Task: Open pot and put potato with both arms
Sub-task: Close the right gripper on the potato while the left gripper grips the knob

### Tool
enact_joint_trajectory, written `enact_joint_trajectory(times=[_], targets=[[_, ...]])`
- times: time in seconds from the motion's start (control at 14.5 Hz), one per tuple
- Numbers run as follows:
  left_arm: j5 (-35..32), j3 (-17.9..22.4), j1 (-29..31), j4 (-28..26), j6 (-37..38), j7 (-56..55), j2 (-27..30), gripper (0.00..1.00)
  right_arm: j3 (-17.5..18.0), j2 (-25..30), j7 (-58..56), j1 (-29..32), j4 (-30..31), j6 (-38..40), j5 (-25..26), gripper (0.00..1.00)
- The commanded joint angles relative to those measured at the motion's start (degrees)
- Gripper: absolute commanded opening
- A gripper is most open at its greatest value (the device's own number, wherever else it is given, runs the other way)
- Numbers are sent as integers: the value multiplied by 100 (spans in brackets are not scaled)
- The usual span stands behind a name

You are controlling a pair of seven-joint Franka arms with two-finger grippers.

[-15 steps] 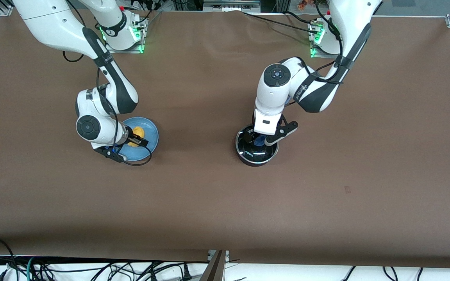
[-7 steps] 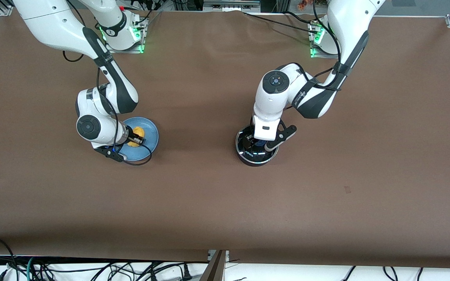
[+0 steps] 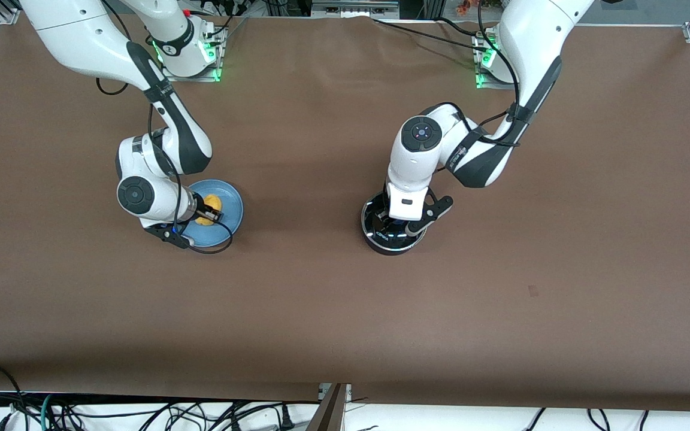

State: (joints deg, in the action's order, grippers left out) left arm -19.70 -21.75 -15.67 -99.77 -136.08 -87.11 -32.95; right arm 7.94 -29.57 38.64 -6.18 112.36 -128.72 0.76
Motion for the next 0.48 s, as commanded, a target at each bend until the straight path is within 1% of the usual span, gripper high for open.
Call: enact_joint_trajectory(times=[0.0, 0.21, 0.41], targets=[[-166, 13, -33, 151, 73, -123, -54, 77, 6, 56, 12, 20, 58, -75, 65, 40], [-175, 13, -33, 151, 99, -114, -53, 76, 6, 56, 12, 20, 58, -75, 74, 40], [-175, 13, -33, 142, 169, -96, -53, 71, 6, 56, 12, 20, 58, -75, 65, 40]])
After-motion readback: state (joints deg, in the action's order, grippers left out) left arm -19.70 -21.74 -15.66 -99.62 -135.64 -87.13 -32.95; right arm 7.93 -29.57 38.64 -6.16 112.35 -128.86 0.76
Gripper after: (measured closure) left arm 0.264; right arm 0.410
